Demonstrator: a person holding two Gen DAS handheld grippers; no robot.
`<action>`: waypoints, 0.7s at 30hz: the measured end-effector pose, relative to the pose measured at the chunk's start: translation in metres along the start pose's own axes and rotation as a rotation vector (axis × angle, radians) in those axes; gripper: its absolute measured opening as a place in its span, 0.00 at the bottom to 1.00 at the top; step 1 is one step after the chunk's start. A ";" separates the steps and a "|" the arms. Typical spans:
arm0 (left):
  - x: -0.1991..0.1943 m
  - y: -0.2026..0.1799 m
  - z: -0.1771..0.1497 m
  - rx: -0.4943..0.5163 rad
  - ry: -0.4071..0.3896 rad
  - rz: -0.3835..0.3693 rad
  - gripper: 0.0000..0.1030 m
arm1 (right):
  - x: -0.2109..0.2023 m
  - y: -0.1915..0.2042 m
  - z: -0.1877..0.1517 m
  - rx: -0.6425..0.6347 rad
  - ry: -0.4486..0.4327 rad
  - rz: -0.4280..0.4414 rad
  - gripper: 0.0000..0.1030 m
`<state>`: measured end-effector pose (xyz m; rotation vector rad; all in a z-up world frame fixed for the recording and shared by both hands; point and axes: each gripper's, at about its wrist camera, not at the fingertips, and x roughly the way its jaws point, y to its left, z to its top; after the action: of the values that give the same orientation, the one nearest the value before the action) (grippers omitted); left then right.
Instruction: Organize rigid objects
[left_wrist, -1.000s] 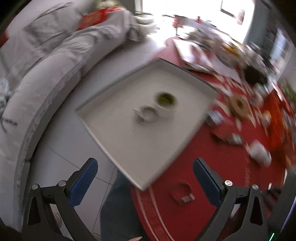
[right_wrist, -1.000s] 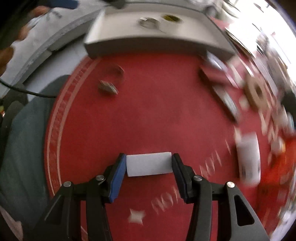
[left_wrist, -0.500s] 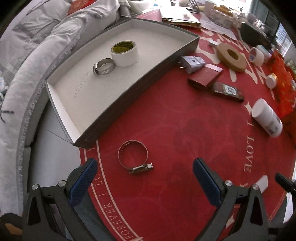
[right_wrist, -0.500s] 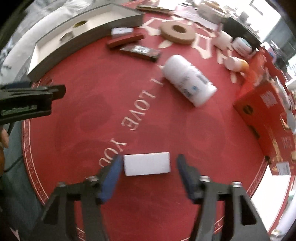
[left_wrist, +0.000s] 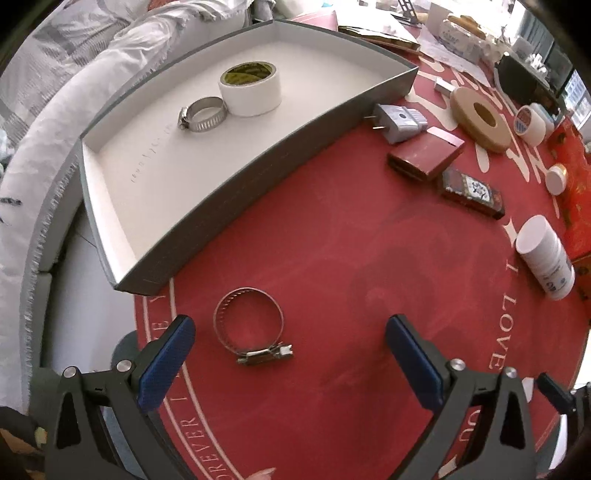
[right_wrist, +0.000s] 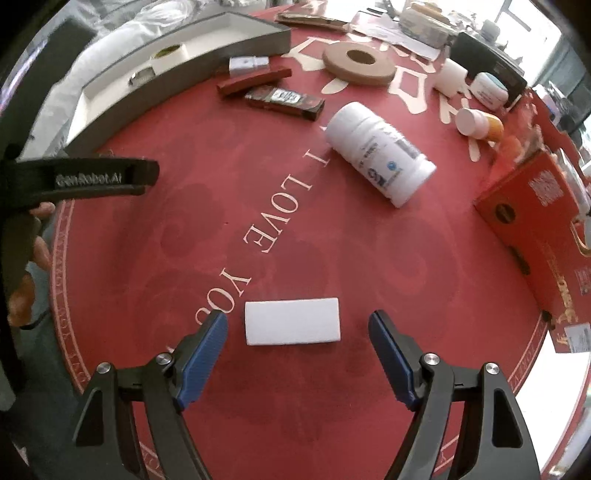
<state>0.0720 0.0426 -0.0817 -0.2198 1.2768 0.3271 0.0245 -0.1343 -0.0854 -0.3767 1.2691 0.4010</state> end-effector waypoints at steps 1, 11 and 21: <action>0.000 0.004 -0.001 -0.014 0.006 -0.015 1.00 | 0.000 0.000 0.000 0.004 -0.007 0.003 0.77; 0.003 0.011 -0.008 -0.033 -0.012 -0.025 1.00 | 0.011 -0.001 0.000 0.004 0.005 0.035 0.99; -0.003 -0.002 -0.006 0.020 -0.010 -0.039 0.90 | 0.009 0.002 0.003 0.002 0.020 0.039 0.89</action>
<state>0.0668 0.0382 -0.0802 -0.2252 1.2636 0.2820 0.0288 -0.1305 -0.0934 -0.3556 1.2976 0.4305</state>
